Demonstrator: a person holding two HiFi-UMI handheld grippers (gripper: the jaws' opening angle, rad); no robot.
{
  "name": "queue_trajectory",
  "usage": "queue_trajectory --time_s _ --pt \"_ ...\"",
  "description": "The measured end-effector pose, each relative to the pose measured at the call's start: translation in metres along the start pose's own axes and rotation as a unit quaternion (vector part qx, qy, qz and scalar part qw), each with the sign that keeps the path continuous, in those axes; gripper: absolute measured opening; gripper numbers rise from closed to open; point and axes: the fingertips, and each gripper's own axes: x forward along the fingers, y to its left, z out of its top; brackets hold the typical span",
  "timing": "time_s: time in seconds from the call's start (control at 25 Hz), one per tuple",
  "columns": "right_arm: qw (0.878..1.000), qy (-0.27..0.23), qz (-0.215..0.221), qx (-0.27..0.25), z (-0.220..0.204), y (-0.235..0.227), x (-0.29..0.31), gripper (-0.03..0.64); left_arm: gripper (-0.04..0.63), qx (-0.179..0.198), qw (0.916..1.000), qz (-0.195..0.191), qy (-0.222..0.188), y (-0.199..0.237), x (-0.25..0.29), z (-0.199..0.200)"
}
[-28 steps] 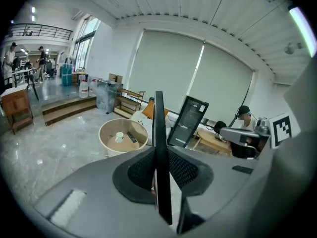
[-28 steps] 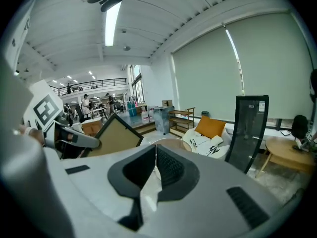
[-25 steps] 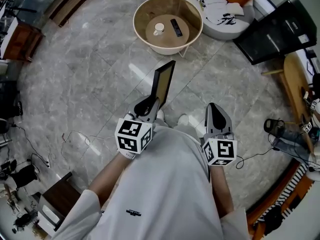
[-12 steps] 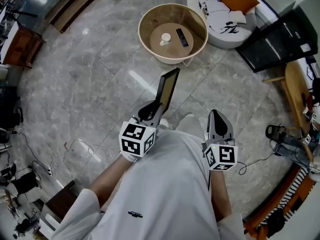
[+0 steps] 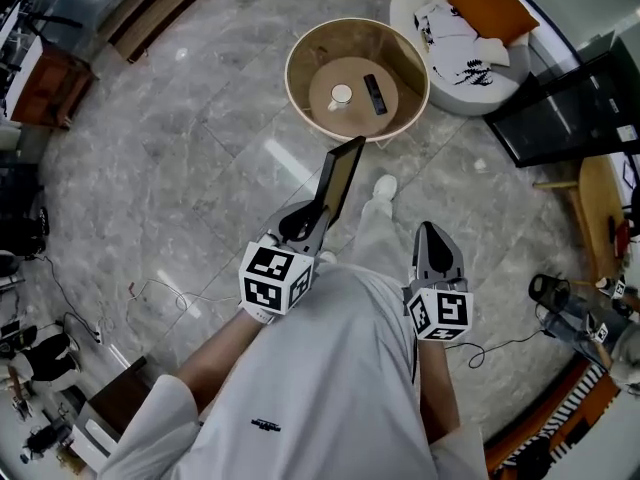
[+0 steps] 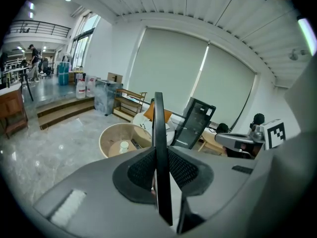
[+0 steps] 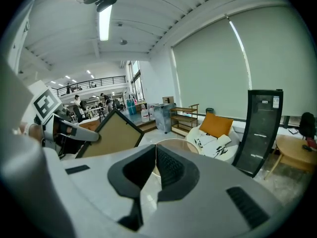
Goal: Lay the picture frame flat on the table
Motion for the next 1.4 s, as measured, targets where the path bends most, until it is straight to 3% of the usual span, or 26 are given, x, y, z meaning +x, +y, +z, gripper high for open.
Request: queue_trajectory --time_s 0.12,0.28,0.76,1.0,1.4 --pt "1.0 0.001 0.002 0.002 0.01 -0.023 0.031 0.006 0.069 -0.015 0.9998 0.008 0.012 0.014 0.031 0.015" --pt "1.0 -0.002 0.008 0.006 0.04 -0.075 0.091 0.006 0.069 -0.002 0.9996 0.018 0.024 0.023 0.092 0.063" --pt "0.997 0.043 0.066 -0.001 0.097 -0.177 0.227 0.006 0.069 -0.007 0.9969 0.055 0.056 0.037 0.237 0.178" --pt "0.995 0.033 0.095 -0.028 0.121 -0.196 0.269 0.006 0.069 -0.005 0.9963 0.058 0.063 0.039 0.277 0.202" --pt "0.997 0.035 0.062 -0.002 0.131 -0.217 0.285 0.006 0.069 0.014 0.9969 0.038 0.067 0.042 0.296 0.223"
